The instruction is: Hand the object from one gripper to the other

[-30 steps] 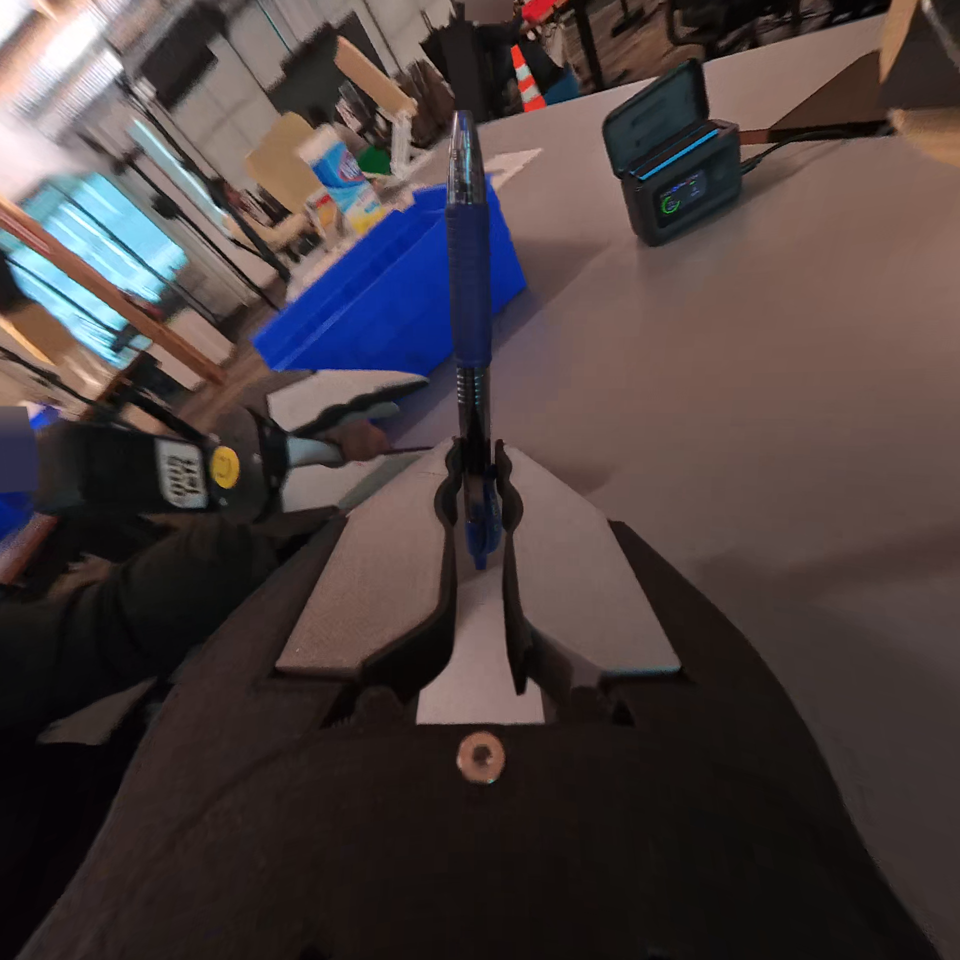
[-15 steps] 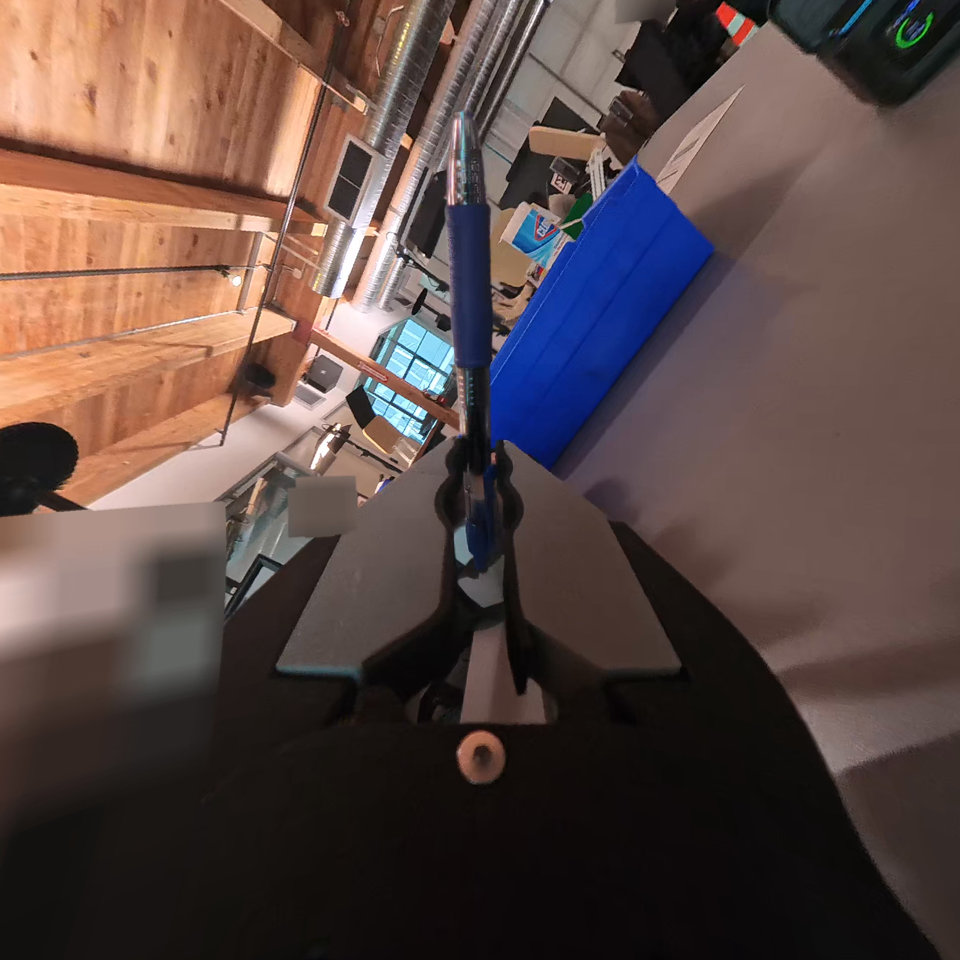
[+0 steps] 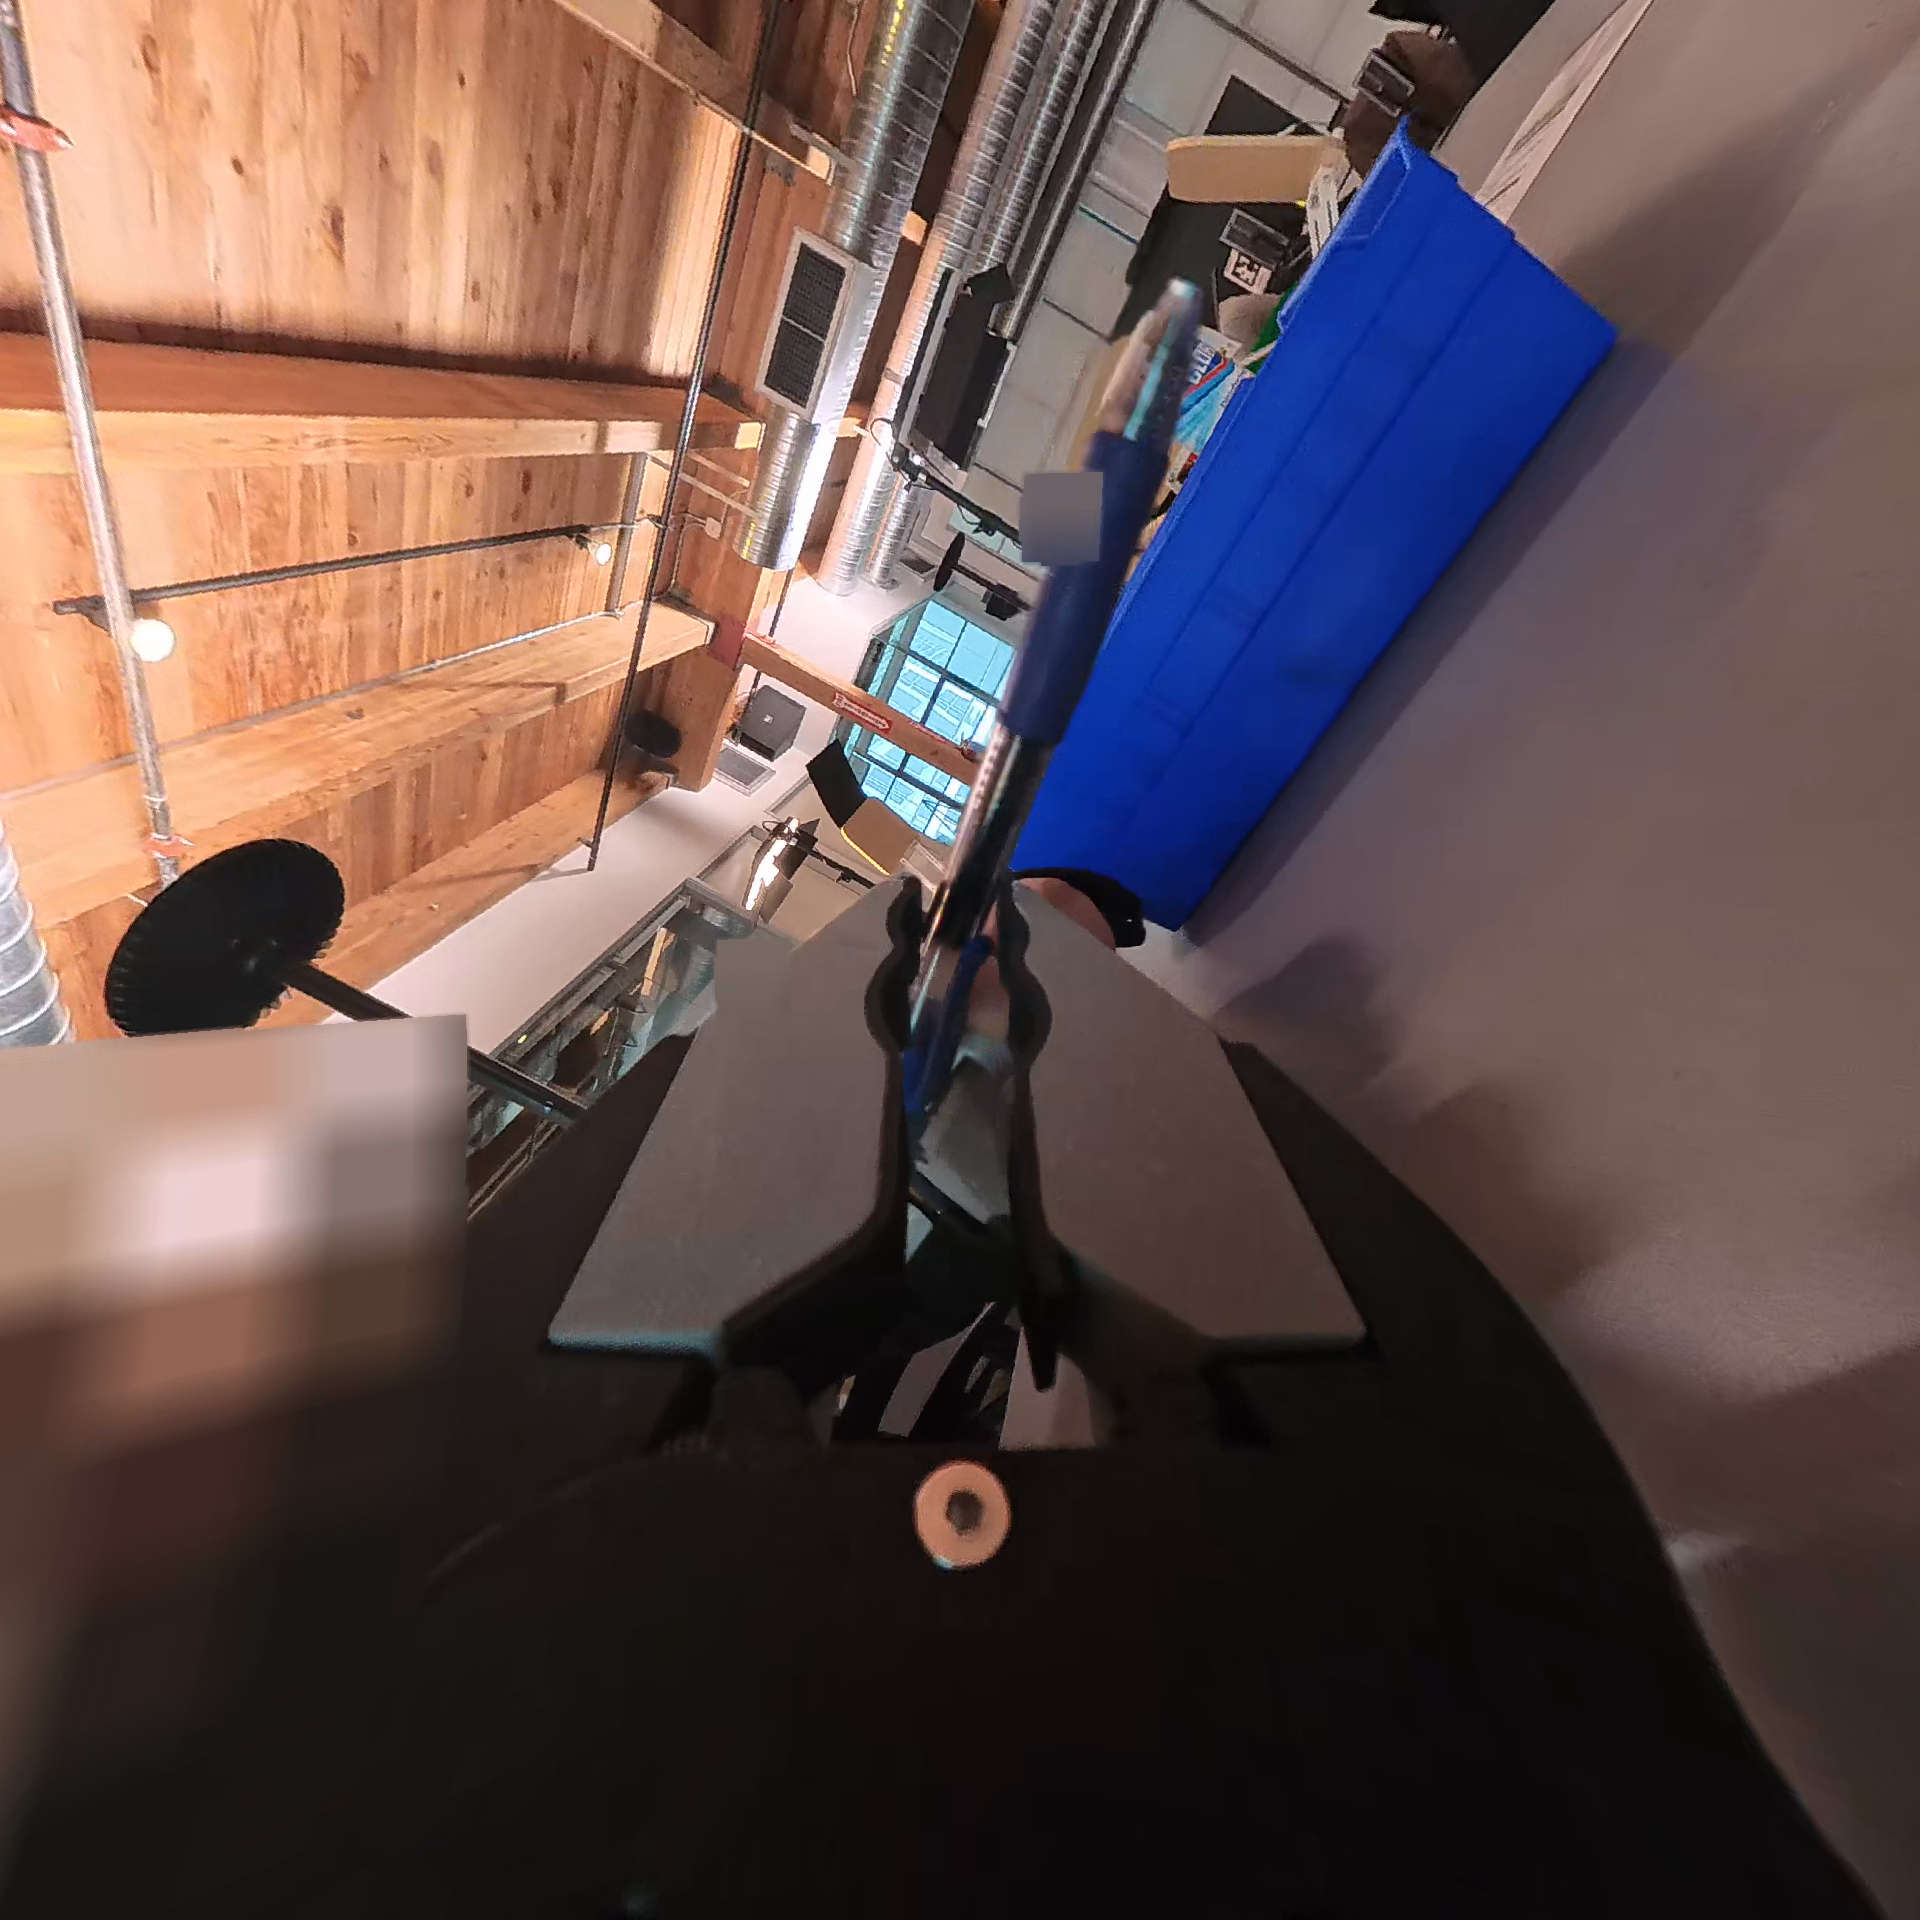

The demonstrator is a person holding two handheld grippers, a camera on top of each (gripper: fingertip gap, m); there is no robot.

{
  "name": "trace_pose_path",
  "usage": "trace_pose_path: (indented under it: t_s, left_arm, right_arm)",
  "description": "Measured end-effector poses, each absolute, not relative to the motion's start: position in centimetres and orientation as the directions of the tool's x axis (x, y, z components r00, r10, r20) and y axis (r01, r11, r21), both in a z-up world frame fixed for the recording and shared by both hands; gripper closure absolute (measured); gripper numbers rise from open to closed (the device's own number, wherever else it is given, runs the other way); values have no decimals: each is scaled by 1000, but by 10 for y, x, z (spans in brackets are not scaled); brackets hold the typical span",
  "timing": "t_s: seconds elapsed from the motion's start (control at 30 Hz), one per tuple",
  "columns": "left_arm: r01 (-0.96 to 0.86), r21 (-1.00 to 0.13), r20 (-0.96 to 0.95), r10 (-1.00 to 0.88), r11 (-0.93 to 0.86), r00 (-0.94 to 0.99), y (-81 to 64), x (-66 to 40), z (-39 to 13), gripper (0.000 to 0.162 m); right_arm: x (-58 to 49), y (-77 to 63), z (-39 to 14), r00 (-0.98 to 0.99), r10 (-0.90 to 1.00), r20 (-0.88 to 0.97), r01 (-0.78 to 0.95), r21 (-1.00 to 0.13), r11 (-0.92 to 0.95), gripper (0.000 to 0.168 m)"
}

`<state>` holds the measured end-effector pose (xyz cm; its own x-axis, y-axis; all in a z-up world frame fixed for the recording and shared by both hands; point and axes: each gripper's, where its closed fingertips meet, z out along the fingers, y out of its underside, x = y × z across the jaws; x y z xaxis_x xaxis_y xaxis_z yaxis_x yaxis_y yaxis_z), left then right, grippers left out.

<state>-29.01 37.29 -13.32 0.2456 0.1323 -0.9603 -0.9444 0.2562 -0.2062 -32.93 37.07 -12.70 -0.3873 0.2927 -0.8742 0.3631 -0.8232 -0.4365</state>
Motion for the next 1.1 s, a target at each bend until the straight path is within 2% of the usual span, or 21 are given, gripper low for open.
trace_pose_path:
  t_s: [0.3, 0.43, 0.53, 0.6, 0.77, 0.87, 1.0, 1.1]
  left_arm:
    - [-890, -333, -930, 49, 311, 365, 367, -286, -130, 149]
    - [-875, -360, -916, 57, 323, 397, 366, -287, -125, 149]
    - [-833, -443, -872, 60, 331, 487, 365, -296, -114, 149]
    - [-782, -524, -819, 52, 338, 572, 364, -306, -105, 149]
    - [-543, -757, -609, -92, 363, 788, 361, -329, -92, 149]
    - [-370, -848, -473, -228, 380, 851, 356, -330, -86, 149]
    - [-208, -909, -340, -352, 362, 872, 352, -328, -82, 149]
    - [-71, -956, -206, -482, 284, 851, 351, -324, -86, 149]
  right_arm:
    - [-329, 368, -134, -362, 338, -869, 393, -471, -790, 150]
    - [-327, 372, -136, -349, 345, -872, 397, -470, -788, 138]
    - [-325, 385, -142, -293, 427, -856, 372, -513, -774, 127]
    - [-323, 397, -153, -206, 553, -807, 360, -588, -724, 120]
    - [-325, 408, -149, -108, 876, -470, 319, -851, -417, 105]
    - [-329, 406, -148, -52, 984, -173, 326, -934, -147, 103]
    - [-331, 414, -152, 66, 969, 239, 385, -902, 196, 103]
    - [-333, 410, -154, 72, 910, 409, 421, -840, 344, 113]
